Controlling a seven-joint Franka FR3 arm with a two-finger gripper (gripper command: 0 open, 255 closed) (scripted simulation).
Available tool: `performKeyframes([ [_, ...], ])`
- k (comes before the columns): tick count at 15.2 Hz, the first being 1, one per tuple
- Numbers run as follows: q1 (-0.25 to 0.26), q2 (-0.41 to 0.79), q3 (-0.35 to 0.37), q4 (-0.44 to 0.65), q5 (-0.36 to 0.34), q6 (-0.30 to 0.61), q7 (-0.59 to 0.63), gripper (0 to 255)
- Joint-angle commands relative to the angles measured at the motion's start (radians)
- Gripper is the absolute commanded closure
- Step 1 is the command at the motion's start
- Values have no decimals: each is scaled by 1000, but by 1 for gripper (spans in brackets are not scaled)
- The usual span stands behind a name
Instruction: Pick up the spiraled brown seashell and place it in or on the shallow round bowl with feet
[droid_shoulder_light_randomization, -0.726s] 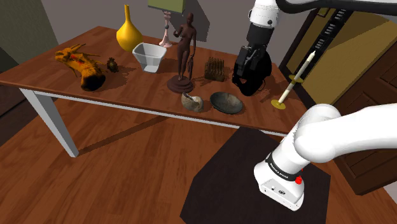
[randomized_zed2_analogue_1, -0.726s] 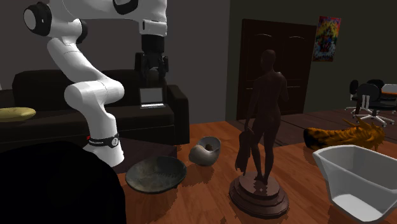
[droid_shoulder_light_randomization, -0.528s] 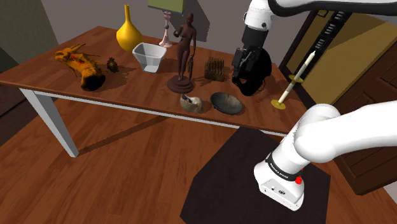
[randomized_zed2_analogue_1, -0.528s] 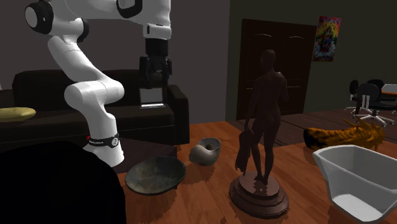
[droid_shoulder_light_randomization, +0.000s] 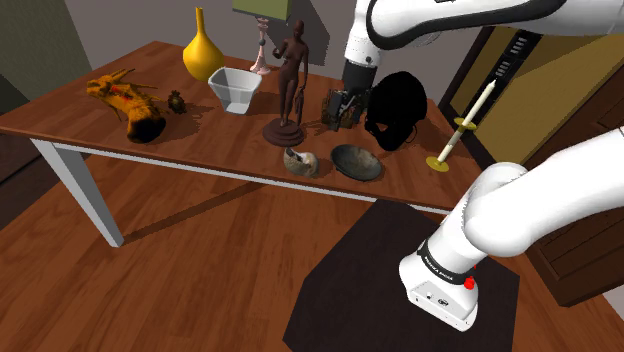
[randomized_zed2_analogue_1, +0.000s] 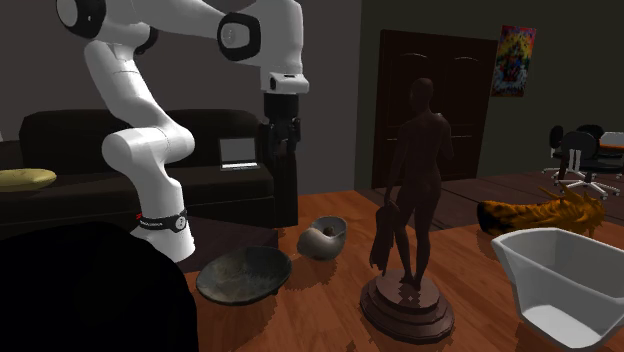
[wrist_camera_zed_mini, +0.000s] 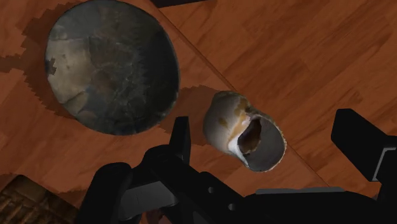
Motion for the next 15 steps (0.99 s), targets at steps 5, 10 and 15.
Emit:
performKeyframes([
  [5, 35, 232, -5, 80, 79, 147, -36, 0],
  [10, 56, 425, -1, 182, 155, 230, -79, 0],
  [15, 63, 500, 6, 198, 185, 287, -97, 0],
])
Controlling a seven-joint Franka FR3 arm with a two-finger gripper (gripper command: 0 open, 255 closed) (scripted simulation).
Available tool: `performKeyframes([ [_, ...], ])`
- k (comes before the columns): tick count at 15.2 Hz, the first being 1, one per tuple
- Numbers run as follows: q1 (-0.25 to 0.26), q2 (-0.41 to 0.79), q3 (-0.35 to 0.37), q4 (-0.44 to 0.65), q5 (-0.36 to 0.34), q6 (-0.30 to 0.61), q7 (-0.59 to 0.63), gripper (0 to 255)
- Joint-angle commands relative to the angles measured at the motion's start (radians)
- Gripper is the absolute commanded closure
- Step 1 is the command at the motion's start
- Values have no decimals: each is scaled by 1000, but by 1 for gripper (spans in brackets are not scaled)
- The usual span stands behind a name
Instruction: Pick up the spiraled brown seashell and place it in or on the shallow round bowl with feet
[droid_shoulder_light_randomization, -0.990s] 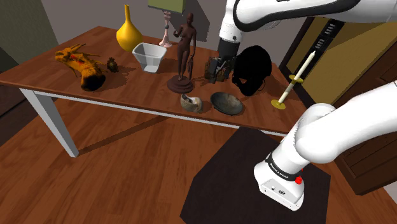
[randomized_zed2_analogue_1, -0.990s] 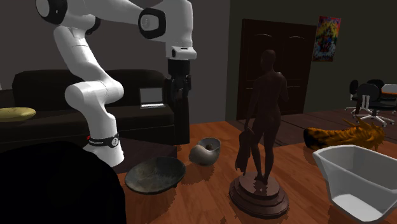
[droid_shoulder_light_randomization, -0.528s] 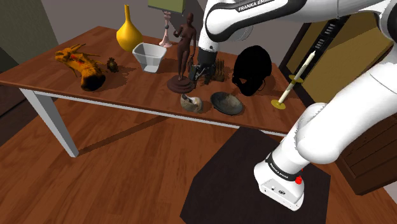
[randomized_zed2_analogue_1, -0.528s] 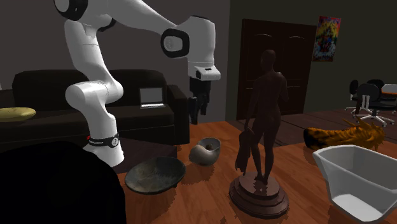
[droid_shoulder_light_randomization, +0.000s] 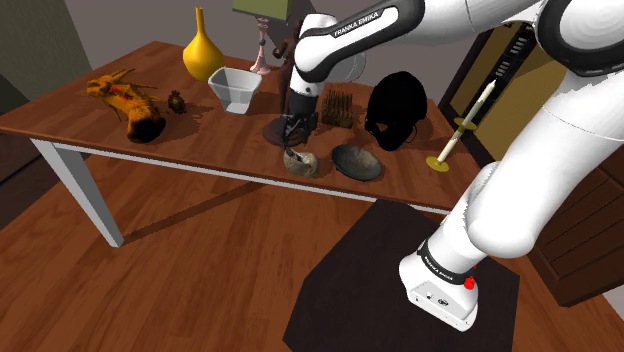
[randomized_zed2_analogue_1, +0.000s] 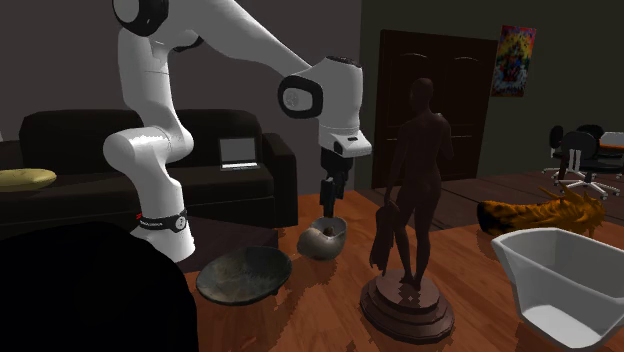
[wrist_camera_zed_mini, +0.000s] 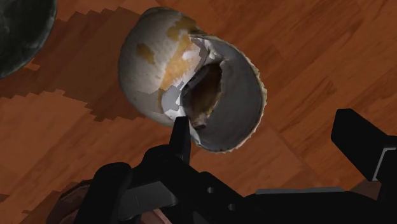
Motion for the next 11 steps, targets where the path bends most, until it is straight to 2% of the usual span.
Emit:
performKeyframes([
  [1, 2, 19, 3, -6, 7, 26, -4, 0],
  [5, 6, 45, 7, -27, 18, 72, -10, 0],
  [11, 6, 45, 7, -27, 18, 72, -10, 0],
])
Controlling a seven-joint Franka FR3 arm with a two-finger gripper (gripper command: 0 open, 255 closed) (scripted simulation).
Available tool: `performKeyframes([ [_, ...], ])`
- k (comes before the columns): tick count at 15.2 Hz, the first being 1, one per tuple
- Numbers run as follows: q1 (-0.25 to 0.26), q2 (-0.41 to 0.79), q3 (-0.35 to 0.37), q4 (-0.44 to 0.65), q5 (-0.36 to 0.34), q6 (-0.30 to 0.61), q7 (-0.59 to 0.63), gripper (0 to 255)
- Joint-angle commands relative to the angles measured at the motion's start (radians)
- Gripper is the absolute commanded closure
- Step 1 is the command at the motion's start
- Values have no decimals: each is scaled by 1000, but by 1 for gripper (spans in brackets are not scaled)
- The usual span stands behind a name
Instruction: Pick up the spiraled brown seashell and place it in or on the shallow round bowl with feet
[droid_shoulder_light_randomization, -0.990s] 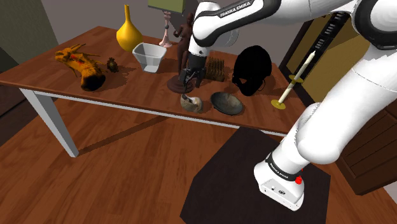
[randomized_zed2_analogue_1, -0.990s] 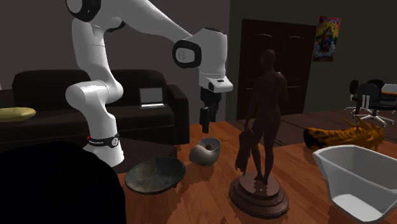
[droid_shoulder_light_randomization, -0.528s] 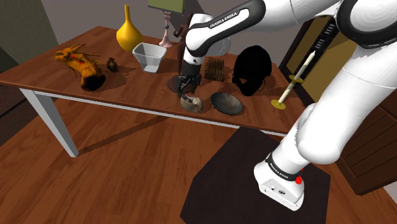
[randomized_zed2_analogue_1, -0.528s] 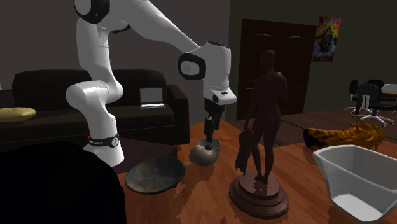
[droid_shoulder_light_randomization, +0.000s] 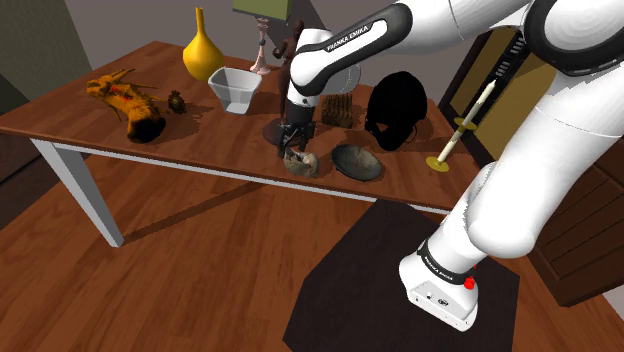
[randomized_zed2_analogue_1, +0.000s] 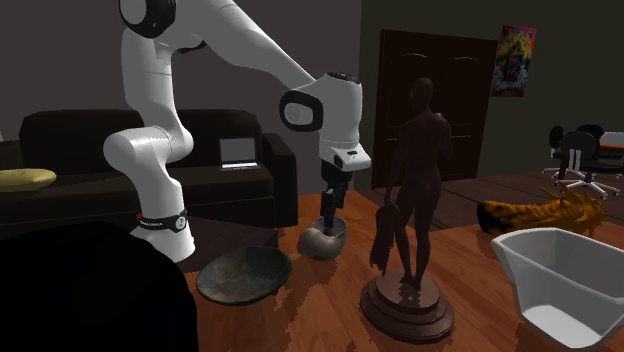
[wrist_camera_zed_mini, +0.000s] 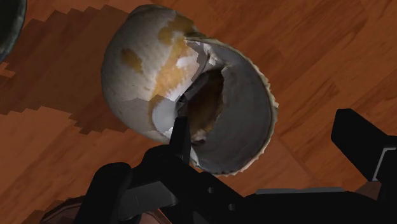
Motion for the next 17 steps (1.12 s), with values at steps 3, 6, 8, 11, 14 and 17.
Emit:
performKeyframes([
  [3, 0, 0, 0, 0, 0, 0, 0, 255],
  [6, 0, 0, 0, 0, 0, 0, 0, 255],
  [8, 0, 0, 0, -1, 0, 1, 0, 255],
  [11, 0, 0, 0, 0, 0, 0, 0, 255],
  [14, -1, -25, -1, 13, -9, -38, 11, 255],
  [17, -1, -49, -2, 29, -16, -75, 21, 255],
])
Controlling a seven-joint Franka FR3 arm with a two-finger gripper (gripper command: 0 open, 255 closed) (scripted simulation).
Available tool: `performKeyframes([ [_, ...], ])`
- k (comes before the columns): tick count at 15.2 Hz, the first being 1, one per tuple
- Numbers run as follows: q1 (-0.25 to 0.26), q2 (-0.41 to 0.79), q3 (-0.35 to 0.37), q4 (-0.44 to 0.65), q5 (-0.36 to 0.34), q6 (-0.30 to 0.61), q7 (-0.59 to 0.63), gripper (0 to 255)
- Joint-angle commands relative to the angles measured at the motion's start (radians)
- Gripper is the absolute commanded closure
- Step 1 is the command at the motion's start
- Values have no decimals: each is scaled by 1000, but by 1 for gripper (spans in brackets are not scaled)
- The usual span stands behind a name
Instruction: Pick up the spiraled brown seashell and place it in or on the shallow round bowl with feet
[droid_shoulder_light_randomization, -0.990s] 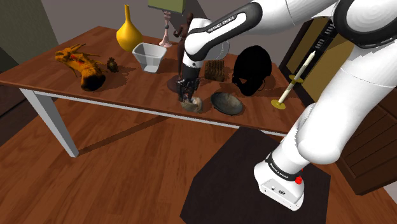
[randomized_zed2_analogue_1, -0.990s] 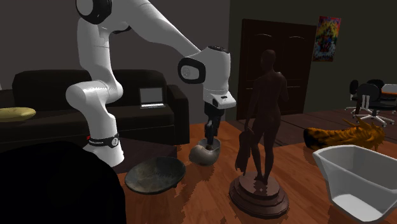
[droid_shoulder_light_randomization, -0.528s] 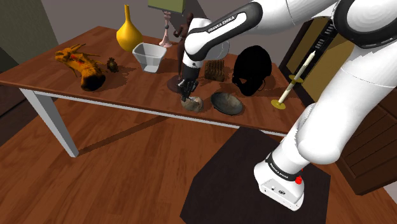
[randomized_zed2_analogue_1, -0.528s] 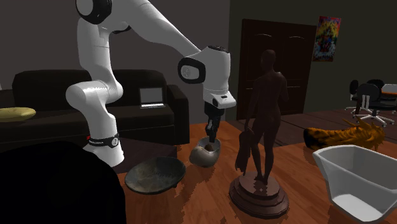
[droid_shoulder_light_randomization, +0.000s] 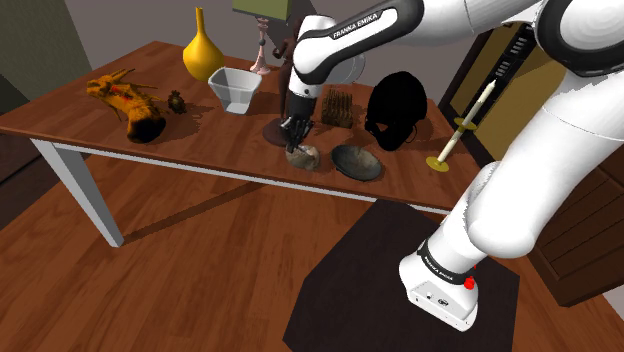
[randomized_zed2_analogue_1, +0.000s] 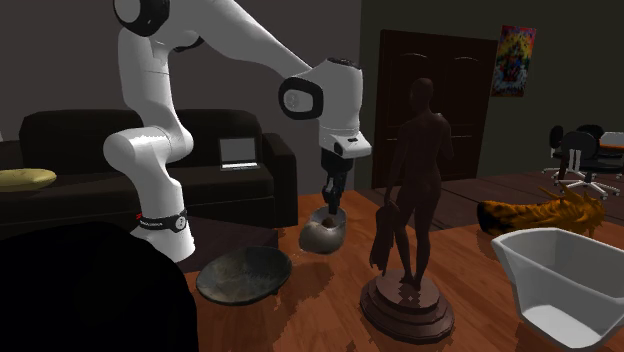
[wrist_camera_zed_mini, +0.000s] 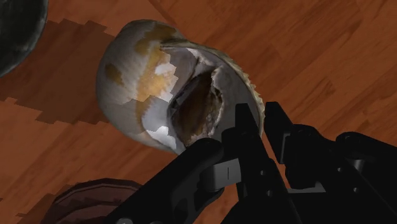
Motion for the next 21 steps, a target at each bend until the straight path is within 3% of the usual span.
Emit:
performKeyframes([
  [1, 0, -13, -1, 13, -5, -25, 7, 255],
  [17, -4, -103, -4, 129, -33, -227, 51, 255],
  [21, -43, -197, -46, 58, -56, -262, -15, 255],
])
